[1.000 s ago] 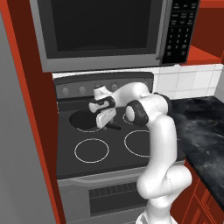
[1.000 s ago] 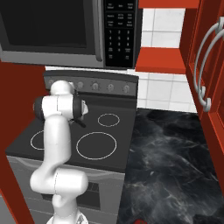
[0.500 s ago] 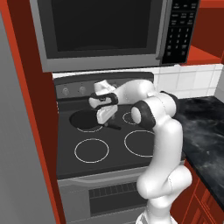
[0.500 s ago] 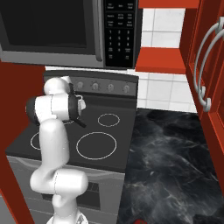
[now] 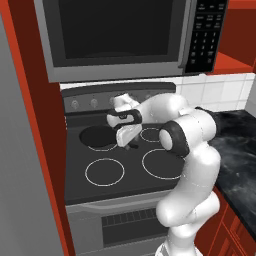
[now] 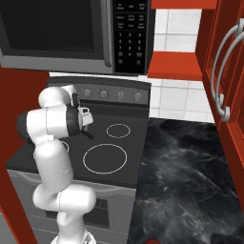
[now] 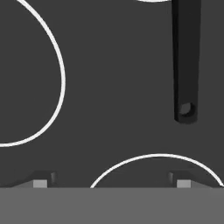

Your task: Place the pan on the rear left burner on the stove. Then place the tomato and the onion in the pan and turn on the rear left burner.

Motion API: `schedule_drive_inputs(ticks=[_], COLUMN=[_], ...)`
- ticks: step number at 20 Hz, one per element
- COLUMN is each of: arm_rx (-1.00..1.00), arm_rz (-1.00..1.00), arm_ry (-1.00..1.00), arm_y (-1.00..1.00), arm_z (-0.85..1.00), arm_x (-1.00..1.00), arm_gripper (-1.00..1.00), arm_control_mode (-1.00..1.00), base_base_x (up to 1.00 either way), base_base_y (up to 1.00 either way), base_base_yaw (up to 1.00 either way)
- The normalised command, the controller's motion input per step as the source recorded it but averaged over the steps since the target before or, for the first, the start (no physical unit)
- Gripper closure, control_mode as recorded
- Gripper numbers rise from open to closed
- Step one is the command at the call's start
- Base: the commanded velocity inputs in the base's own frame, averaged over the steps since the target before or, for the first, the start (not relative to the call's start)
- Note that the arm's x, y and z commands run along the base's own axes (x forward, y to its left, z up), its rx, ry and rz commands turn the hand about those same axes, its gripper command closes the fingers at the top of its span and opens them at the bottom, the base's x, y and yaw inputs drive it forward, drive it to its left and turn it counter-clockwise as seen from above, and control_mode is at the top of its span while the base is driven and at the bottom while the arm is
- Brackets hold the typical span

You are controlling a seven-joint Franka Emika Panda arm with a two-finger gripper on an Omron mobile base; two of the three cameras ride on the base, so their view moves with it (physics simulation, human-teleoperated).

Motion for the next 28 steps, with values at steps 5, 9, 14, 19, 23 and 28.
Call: schedule_drive_inputs(ticks=[5, 9, 14, 19, 23, 28], arm_rx=[0.01, 0.01, 0.01, 0.00, 0.00, 0.00], arm_rz=[-0.05, -0.08, -0.11, -0.13, -0.13, -0.08], arm_ry=[-0.01, 0.00, 0.01, 0.04, 0.02, 0.01], arm_y=[-0.22, -0.09, -0.07, -0.11, -0.11, -0.21], arm_z=[0.35, 0.67, 0.74, 0.50, 0.29, 0.03], arm_x=[-0.73, -0.56, -0.51, -0.69, -0.75, -0.64], arm_gripper=[-1.00, -1.00, -1.00, -1.00, -1.00, -1.00], arm_control_mode=[-1.00, -1.00, -1.00, -1.00, -1.00, -1.00], base_base_x=[0.00, 0.00, 0.00, 0.00, 0.00, 0.00], base_base_y=[0.00, 0.00, 0.00, 0.00, 0.00, 0.00], base_base_yaw=[0.00, 0.00, 0.00, 0.00, 0.00, 0.00])
